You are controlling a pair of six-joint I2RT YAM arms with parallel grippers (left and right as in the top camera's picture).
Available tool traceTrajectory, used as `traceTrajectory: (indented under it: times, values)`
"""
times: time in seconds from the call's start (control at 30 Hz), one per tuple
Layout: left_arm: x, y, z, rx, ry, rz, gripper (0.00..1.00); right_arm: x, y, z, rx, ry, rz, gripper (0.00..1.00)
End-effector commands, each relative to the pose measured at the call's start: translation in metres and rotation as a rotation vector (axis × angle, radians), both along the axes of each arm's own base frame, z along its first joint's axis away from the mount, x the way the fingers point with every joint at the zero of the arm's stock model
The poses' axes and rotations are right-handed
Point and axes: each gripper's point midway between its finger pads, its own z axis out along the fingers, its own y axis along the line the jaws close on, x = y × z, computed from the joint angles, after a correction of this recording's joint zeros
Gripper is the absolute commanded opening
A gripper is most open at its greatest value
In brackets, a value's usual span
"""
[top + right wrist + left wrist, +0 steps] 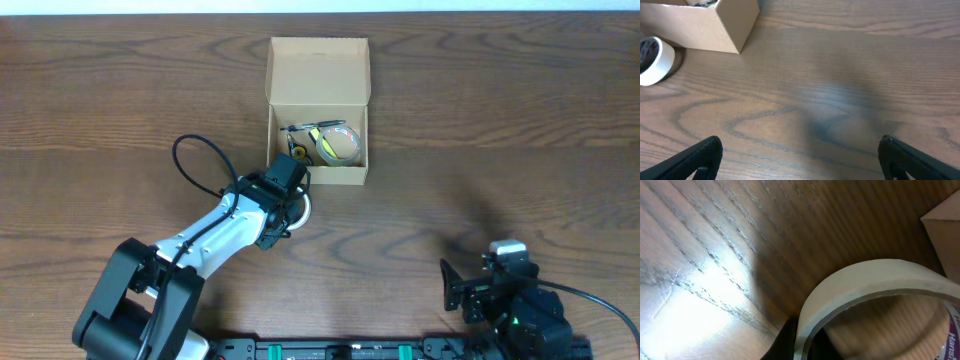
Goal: Pack container
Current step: 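Move the left gripper down to the white tape roll and grasp its rim, then lift the white tape roll into the box and release it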
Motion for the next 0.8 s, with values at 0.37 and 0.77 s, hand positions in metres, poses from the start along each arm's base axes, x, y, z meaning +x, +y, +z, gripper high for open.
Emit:
traceTrajectory:
  times: [0.37,0.77]
  values:
    - [-0.073,0.028,0.042,0.019,0.169,-0.041,0.05,0.001,-0.003,-0.001,-0.017,-0.005,-0.009,0.99]
    - [-0.018,0.042,0.137,0.173,-0.177,-0.350,0.06,0.001,-0.003,-0.001,-0.017,-0.005,-0.009,0.99]
